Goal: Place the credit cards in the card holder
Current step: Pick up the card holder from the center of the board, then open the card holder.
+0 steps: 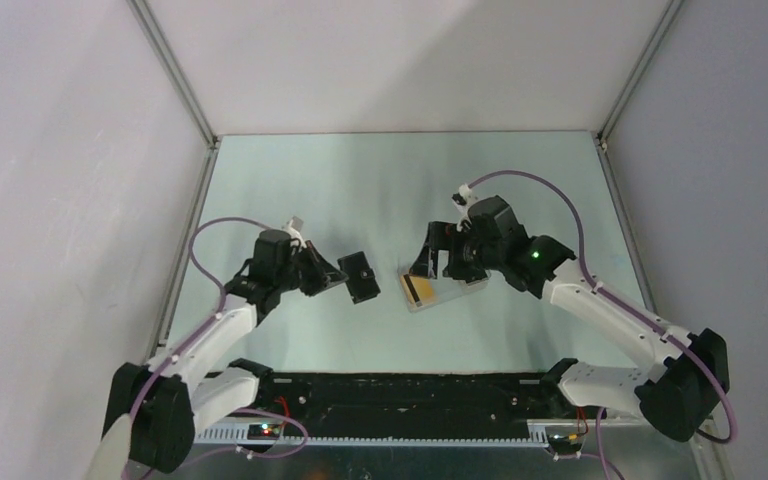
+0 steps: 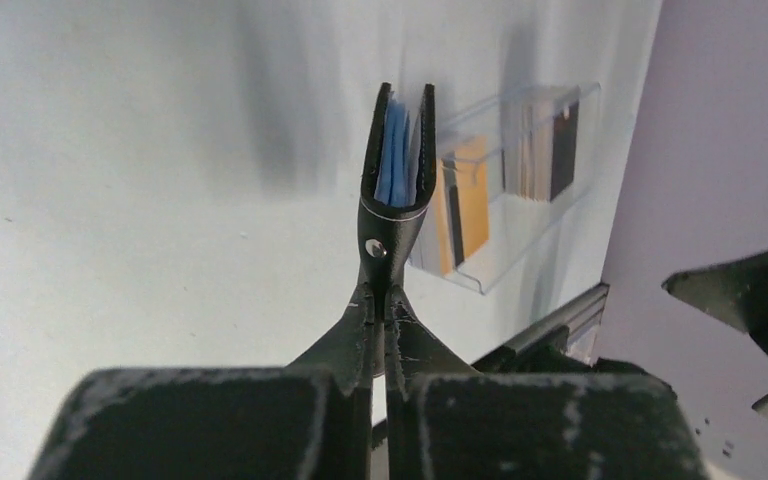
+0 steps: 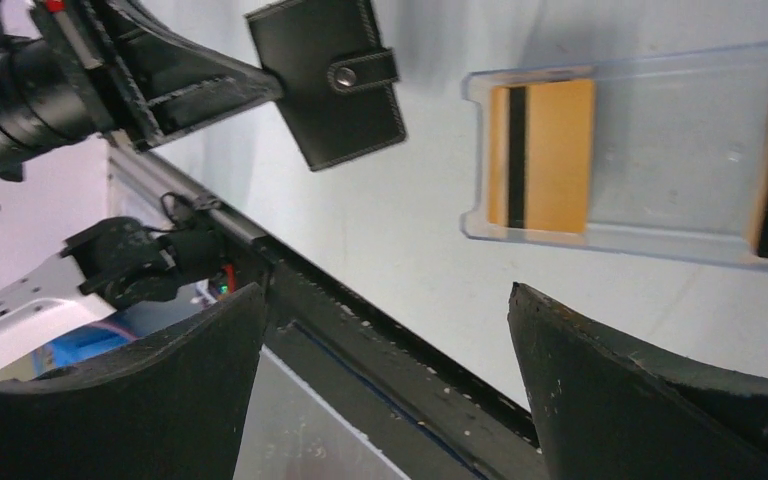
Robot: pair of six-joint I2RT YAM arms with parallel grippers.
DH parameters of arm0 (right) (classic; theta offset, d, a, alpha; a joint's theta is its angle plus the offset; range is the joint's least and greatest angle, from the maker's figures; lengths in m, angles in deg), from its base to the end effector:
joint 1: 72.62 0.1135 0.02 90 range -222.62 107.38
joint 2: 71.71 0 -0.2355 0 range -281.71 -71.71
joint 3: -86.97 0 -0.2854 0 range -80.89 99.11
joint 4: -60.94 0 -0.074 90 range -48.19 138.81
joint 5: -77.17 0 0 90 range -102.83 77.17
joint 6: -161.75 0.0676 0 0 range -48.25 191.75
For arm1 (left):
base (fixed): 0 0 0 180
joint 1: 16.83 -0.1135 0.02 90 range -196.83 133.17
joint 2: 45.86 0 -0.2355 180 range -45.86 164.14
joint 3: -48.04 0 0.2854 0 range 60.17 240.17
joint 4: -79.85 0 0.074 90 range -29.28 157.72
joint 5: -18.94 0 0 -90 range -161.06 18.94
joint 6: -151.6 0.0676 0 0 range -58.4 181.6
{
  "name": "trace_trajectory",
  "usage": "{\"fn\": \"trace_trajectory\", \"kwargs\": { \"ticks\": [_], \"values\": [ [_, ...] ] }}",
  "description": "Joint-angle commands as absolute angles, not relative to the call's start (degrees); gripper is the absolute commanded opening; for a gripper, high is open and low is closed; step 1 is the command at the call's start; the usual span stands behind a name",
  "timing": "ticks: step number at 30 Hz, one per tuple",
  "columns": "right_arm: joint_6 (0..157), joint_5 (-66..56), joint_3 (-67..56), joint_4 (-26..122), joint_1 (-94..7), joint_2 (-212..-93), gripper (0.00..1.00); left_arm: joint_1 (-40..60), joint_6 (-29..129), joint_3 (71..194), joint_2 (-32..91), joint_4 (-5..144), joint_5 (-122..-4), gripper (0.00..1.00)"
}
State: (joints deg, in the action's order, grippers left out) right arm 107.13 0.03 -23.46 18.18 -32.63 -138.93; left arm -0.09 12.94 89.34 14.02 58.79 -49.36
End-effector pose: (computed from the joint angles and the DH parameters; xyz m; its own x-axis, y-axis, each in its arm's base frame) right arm 0.2359 0.2175 0.2516 -0.8429 0.0297 -0.5373 -0.3291 0.7614 0.5585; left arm 0.2587 -0.1039 0.1390 -0.8092 -0.4851 -0.3315 -0.1018 0.6715 -0.7340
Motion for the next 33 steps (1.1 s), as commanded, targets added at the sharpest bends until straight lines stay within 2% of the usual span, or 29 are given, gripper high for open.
{"fn": "trace_trajectory", "kwargs": {
  "ticks": [1, 10, 19, 24, 33],
  "values": [
    [108.7, 7.2, -20.4, 24.7, -31.6, -140.7, 0.93, 2.7, 14.6, 93.4, 8.6, 55.3, -47.5, 0.0],
    [109.3, 9.3, -16.8, 26.4, -28.8, -146.1, 0.92, 9.3, 12.4, 99.1, 2.6, 52.9, -47.1, 0.0],
    [109.6, 21.6, -16.8, 33.2, -32.1, -147.9, 0.94, 13.3, 13.4, 103.5, 1.8, 52.8, -41.8, 0.0],
    [112.5, 32.8, -20.6, 44.2, -34.6, -145.2, 0.92, 13.3, 14.7, 103.7, 1.0, 52.9, -39.1, 0.0],
    [118.2, 38.3, -25.2, 56.7, -35.7, -145.6, 0.84, 13.3, 16.8, 104.9, 0.3, 53.0, -35.5, 0.0]
  ]
}}
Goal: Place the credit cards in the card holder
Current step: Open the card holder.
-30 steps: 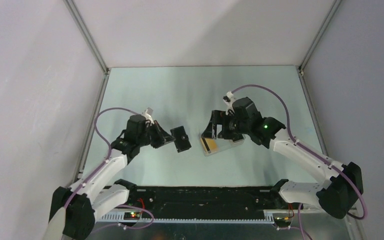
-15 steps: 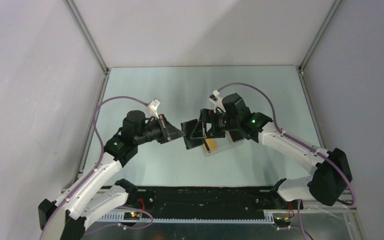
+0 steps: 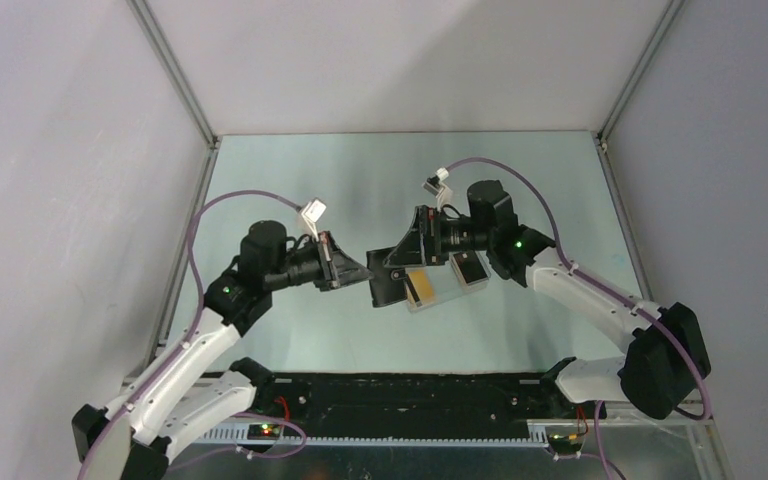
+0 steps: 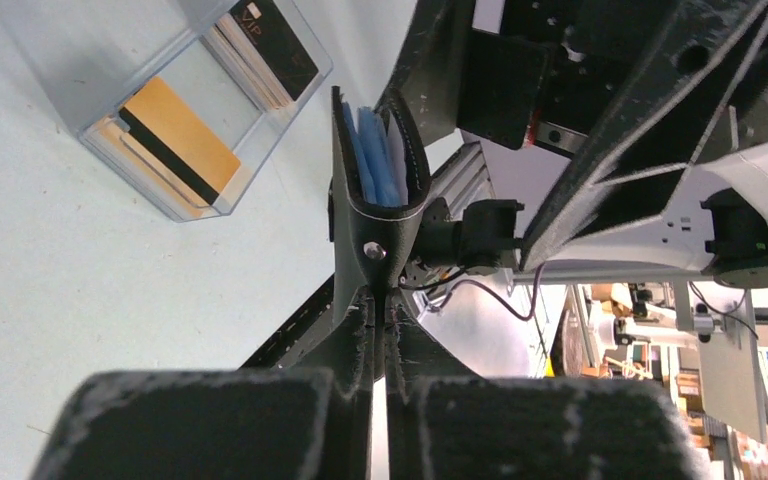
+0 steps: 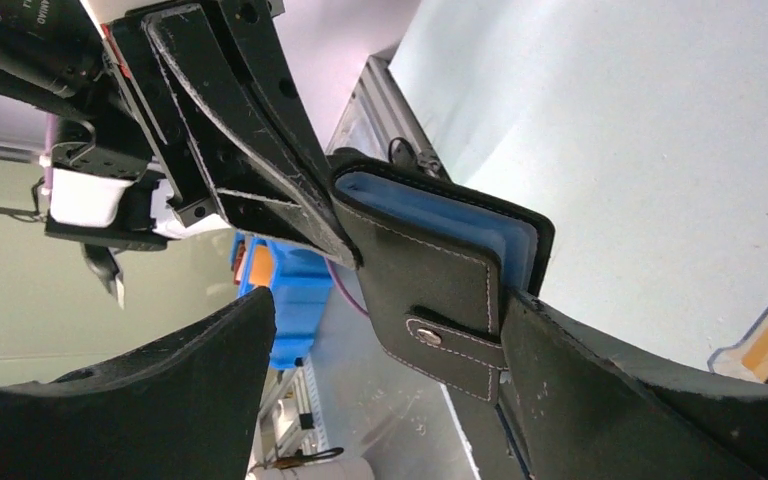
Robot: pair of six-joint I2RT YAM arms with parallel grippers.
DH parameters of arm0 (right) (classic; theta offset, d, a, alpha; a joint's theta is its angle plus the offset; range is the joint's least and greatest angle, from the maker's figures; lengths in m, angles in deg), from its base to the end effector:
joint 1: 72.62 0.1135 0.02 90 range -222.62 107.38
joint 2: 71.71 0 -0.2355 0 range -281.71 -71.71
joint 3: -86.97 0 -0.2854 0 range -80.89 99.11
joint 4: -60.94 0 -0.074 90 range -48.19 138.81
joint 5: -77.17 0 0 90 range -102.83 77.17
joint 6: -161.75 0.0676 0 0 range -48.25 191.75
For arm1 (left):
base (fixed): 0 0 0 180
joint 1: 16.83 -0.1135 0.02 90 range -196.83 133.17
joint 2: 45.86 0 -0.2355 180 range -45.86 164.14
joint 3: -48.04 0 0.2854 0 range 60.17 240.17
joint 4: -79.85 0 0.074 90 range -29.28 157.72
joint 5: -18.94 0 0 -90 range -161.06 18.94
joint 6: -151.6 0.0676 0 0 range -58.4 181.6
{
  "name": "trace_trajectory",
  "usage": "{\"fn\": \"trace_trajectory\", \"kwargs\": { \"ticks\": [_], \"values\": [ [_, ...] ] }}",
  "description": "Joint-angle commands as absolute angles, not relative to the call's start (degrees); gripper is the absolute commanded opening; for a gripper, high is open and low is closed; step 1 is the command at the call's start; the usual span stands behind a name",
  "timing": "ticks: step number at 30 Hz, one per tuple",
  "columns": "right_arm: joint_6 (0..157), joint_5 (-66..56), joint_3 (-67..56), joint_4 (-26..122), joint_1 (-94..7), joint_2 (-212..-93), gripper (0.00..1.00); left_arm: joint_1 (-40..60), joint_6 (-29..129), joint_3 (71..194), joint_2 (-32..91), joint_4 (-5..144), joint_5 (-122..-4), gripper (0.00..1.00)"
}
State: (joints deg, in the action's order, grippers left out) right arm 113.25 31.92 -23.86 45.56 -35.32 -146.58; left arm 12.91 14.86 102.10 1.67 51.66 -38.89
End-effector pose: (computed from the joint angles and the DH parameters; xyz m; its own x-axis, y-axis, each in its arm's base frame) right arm 0.2546 0.2538 0.2686 -0.8457 -0.0527 -0.5311 -0.5241 0.2694 0.8079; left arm 0.2135 -0.1635 0.2712 -0.8383 -0.2310 -0.4938 0.3488 0.4688 -0.8115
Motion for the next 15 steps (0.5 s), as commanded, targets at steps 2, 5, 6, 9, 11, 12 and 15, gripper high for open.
{"fn": "trace_trajectory", "kwargs": {
  "ticks": [2, 5, 6, 9, 11, 12, 15],
  "values": [
    [119.9, 39.8, -25.5, 59.7, -35.8, -145.9, 0.8, 13.4, 16.9, 105.0, 0.0, 53.0, -34.9, 0.0],
    [119.4, 39.8, -25.6, 58.5, -36.3, -145.8, 0.79, 13.4, 16.7, 105.1, -0.8, 53.0, -35.1, 0.0],
    [119.0, 39.4, -25.6, 57.8, -36.5, -145.7, 0.79, 13.4, 16.6, 105.1, -1.3, 53.0, -35.1, 0.0],
    [120.2, 39.4, -26.3, 59.1, -36.8, -145.5, 0.68, 13.5, 16.2, 105.0, -2.2, 53.1, -35.4, 0.0],
    [121.8, 40.5, -26.4, 62.4, -36.2, -146.0, 0.57, 13.6, 16.2, 104.6, -2.1, 53.1, -35.5, 0.0],
    [122.3, 40.8, -26.4, 64.2, -35.7, -146.4, 0.56, 13.7, 16.2, 104.5, -2.0, 53.1, -35.6, 0.0],
    [123.8, 41.9, -26.5, 66.6, -34.7, -146.8, 0.36, 13.8, 16.2, 104.1, -1.7, 53.1, -36.0, 0.0]
  ]
}}
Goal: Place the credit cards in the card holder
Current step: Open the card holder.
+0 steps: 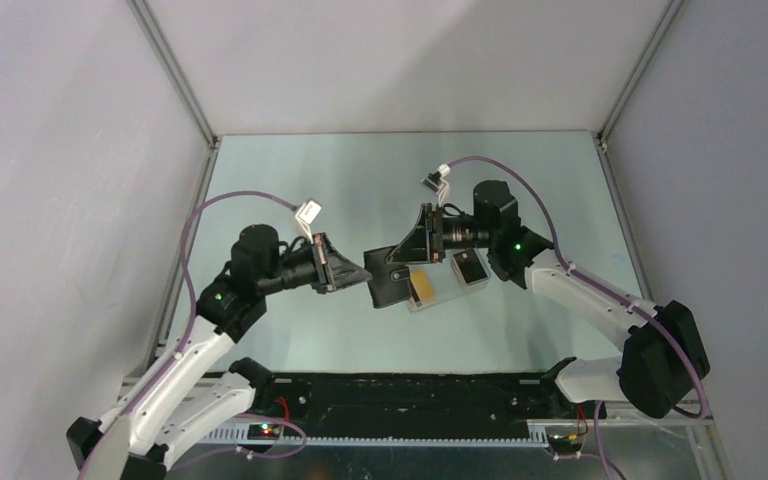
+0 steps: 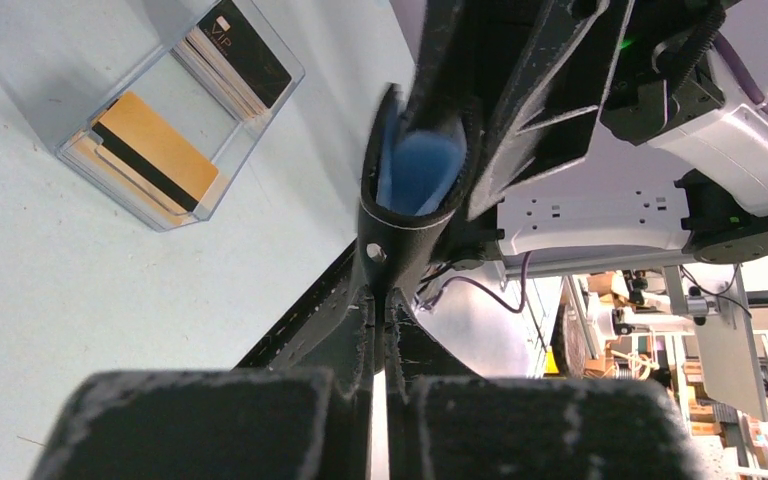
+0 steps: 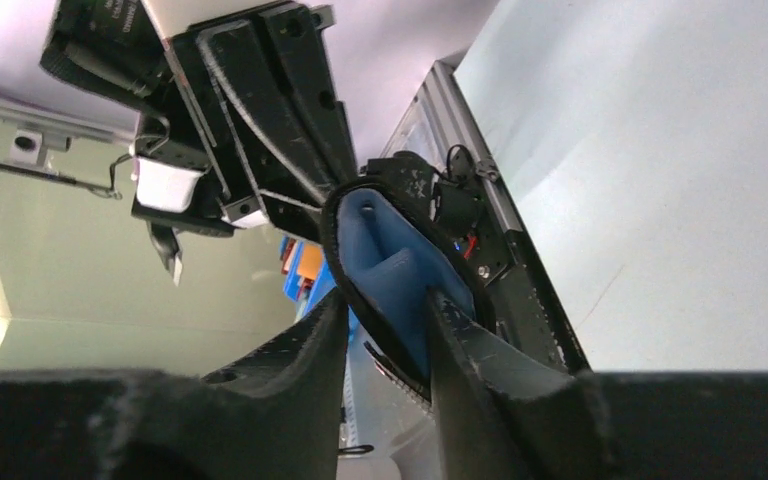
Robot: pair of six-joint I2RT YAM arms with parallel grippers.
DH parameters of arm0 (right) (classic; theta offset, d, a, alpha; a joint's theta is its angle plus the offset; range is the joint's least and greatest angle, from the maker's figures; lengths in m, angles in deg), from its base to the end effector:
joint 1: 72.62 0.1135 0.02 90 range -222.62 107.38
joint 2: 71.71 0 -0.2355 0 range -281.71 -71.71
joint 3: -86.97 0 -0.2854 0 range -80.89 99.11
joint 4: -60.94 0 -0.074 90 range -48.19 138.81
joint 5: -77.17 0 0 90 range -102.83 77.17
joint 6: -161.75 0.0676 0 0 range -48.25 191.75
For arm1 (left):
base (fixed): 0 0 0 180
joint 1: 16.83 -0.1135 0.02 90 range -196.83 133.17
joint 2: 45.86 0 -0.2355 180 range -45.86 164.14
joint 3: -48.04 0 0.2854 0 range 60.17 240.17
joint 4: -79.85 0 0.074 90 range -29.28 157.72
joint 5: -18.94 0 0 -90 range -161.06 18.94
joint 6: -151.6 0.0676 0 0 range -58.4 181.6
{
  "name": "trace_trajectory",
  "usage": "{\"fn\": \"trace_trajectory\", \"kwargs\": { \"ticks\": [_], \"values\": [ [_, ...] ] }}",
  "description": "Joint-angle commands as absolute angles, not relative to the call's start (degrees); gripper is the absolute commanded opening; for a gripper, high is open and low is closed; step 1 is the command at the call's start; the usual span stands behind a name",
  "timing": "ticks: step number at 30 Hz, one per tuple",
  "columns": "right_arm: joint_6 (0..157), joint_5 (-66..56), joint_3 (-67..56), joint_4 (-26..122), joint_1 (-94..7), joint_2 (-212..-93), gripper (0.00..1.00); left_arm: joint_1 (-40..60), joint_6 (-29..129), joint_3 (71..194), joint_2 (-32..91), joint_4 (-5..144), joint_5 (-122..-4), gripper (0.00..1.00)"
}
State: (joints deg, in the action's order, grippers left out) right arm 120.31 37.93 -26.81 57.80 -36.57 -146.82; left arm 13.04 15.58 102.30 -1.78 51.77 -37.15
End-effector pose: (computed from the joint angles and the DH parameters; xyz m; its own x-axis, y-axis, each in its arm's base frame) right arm 0.2567 0.2516 0.2727 -0.8497 -0.0320 -0.5263 -0.5254 0.1354 0.8400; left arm 0.2028 -0.1600 0.2878 -0.8138 -0.2213 -0.5374 0.4149 0.4263 -0.8038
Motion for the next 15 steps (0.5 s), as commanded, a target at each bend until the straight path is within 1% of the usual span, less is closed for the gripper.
{"fn": "trace_trajectory", "kwargs": {
  "ticks": [1, 2, 3, 5, 6, 8, 9, 10, 11, 12, 13, 14, 15],
  "values": [
    [124.0, 42.1, -26.5, 67.2, -34.4, -146.7, 0.33, 13.8, 16.3, 104.0, -1.6, 53.1, -36.3, 0.0],
    [124.0, 42.2, -26.5, 67.4, -34.3, -146.7, 0.26, 13.8, 16.4, 103.9, -1.5, 53.1, -36.5, 0.0],
    [124.0, 42.3, -26.4, 67.3, -34.1, -146.6, 0.22, 13.8, 16.4, 103.8, -1.4, 53.1, -36.7, 0.0],
    [123.1, 42.5, -26.5, 66.6, -34.1, -146.3, 0.03, 13.7, 16.4, 103.6, -1.2, 53.1, -37.5, 0.0],
    [122.8, 42.3, -26.4, 66.0, -34.1, -146.2, 0.0, 13.7, 16.3, 103.4, -1.1, 53.1, -37.9, 0.0],
    [121.8, 41.6, -26.6, 64.2, -34.3, -145.7, 0.0, 13.7, 16.1, 103.3, -1.2, 53.1, -39.6, 0.02],
    [121.5, 41.2, -26.8, 63.3, -34.5, -145.0, 0.0, 13.6, 16.1, 103.2, -1.4, 53.1, -40.2, 0.13],
    [121.4, 40.2, -27.0, 62.9, -34.7, -144.6, 0.0, 13.6, 16.1, 103.1, -1.5, 53.1, -41.0, 0.22],
    [121.7, 39.7, -27.5, 62.9, -35.3, -143.3, 0.0, 13.6, 16.1, 103.1, -1.7, 53.1, -41.4, 0.45],
    [122.0, 38.7, -27.7, 62.8, -35.6, -142.9, 0.0, 13.7, 16.1, 103.1, -2.0, 53.0, -42.2, 0.55],
    [122.6, 38.2, -28.0, 62.6, -36.4, -141.8, 0.0, 13.6, 16.2, 103.1, -2.5, 53.0, -42.6, 0.75],
    [122.8, 37.6, -28.1, 62.6, -37.2, -141.3, 0.0, 13.6, 16.1, 103.0, -2.7, 53.1, -43.5, 0.81],
    [123.5, 37.3, -28.1, 62.8, -37.5, -140.2, 0.0, 13.6, 16.1, 103.0, -3.4, 53.1, -43.9, 0.92]
  ]
}}
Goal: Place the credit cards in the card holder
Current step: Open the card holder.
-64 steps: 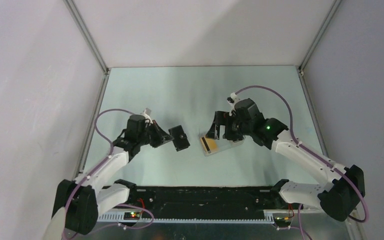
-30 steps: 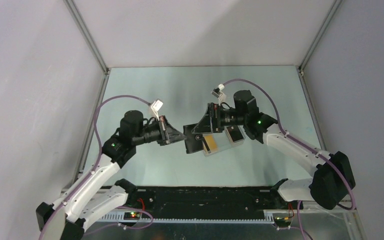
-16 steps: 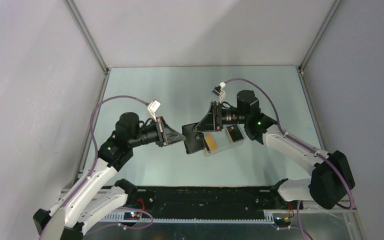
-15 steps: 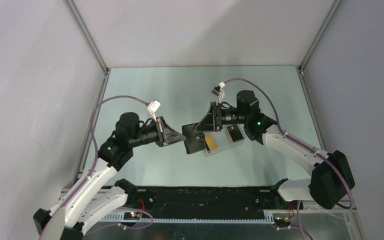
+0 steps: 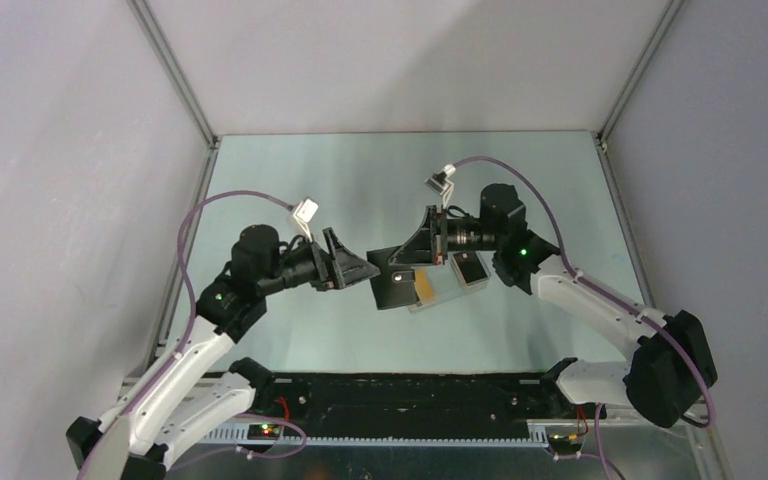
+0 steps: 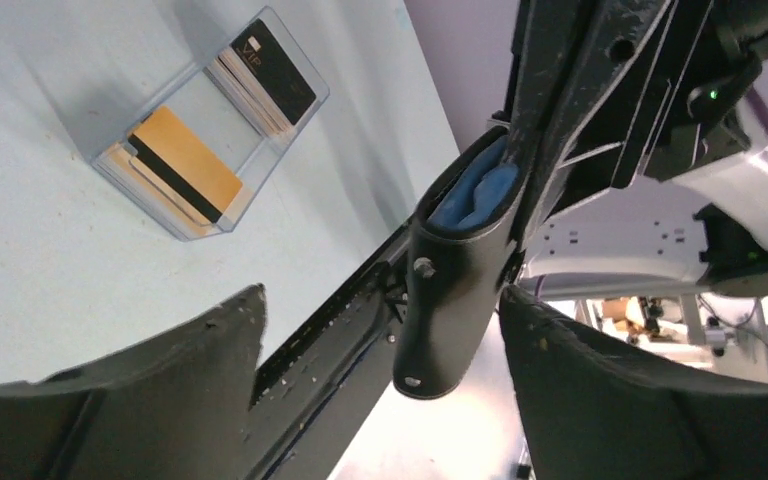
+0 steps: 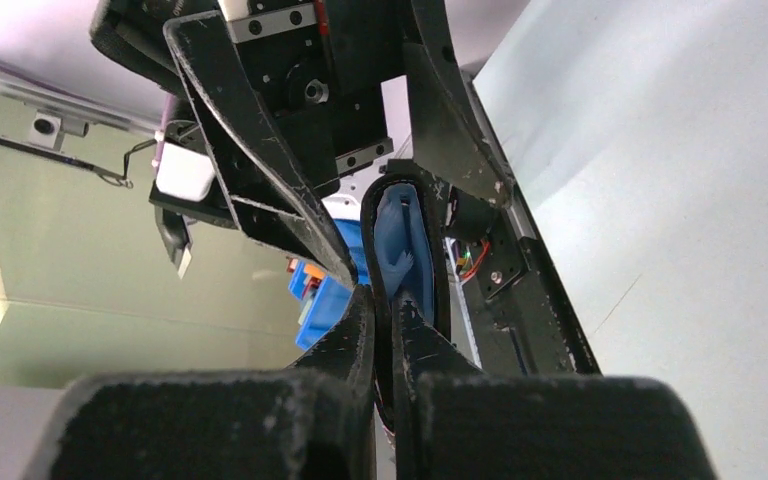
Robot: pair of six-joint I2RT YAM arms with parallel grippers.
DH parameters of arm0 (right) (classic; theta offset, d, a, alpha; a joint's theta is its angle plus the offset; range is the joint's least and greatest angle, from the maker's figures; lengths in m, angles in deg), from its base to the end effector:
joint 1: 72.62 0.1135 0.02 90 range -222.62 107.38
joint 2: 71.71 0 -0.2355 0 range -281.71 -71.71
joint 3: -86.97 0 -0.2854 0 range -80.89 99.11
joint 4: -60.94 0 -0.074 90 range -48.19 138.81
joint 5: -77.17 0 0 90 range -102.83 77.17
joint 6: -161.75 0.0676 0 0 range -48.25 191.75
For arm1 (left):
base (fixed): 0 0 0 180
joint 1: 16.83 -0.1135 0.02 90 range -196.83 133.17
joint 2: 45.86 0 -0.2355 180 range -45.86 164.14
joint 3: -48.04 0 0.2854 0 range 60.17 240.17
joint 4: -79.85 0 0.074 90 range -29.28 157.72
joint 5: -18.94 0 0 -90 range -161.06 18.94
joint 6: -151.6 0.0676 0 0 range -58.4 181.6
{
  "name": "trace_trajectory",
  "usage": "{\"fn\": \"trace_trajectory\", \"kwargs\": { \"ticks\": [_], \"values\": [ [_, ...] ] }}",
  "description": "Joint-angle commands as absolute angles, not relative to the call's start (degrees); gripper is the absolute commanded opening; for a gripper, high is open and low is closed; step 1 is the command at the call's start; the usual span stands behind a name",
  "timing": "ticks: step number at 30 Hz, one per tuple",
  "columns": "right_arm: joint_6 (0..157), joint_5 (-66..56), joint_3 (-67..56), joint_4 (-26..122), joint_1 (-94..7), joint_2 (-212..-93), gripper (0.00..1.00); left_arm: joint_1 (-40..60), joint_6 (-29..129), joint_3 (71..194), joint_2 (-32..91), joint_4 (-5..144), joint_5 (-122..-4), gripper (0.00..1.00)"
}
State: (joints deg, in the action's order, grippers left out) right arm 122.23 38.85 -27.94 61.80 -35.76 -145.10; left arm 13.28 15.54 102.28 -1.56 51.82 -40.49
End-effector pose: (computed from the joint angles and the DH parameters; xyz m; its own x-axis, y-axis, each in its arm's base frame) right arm 0.2482 0.2524 0.2830 -0.8330 -0.0267 -0.5526 -0.5529 0.0787 0.8296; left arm 0.2061 -0.1593 0.2862 -0.7986 -0.2536 -0.5459 0.3965 0.4607 -0.7941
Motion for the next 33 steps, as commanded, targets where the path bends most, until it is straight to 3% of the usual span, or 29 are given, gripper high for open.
{"fn": "trace_trajectory", "kwargs": {
  "ticks": [1, 6, 8, 14, 27, 29, 31, 32, 33],
  "values": [
    [123.8, 37.0, -28.1, 62.8, -38.1, -139.1, 0.0, 13.7, 16.0, 103.1, -3.6, 53.2, -44.6, 0.96],
    [126.8, 35.6, -28.3, 64.7, -39.7, -136.0, 0.0, 13.7, 13.9, 101.6, -3.9, 60.6, -39.5, 1.0],
    [128.5, 35.6, -28.2, 66.0, -40.1, -135.5, 0.0, 13.8, 10.5, 100.0, -3.2, 70.9, -35.2, 0.99],
    [132.8, 37.1, -28.2, 70.0, -41.1, -135.8, 0.0, 17.2, 10.4, 101.3, -1.1, 76.5, -31.9, 0.95],
    [131.6, 37.2, -28.3, 67.4, -41.2, -139.3, 0.0, 20.5, 10.9, 99.8, 5.5, 78.5, -35.0, 0.69],
    [131.2, 37.1, -28.2, 66.6, -40.9, -140.7, 0.0, 20.5, 10.4, 99.7, 5.9, 79.8, -35.0, 0.58],
    [130.6, 36.6, -28.2, 65.8, -40.9, -141.5, 0.0, 20.6, 10.2, 99.7, 6.5, 80.3, -34.8, 0.38],
    [130.1, 36.5, -28.2, 65.1, -40.9, -141.8, 0.06, 20.6, 10.1, 99.7, 6.7, 80.3, -34.9, 0.17],
    [129.9, 36.1, -28.2, 64.7, -41.3, -142.1, 0.14, 20.5, 10.1, 99.4, 6.7, 80.4, -35.3, 0.08]
  ]
}}
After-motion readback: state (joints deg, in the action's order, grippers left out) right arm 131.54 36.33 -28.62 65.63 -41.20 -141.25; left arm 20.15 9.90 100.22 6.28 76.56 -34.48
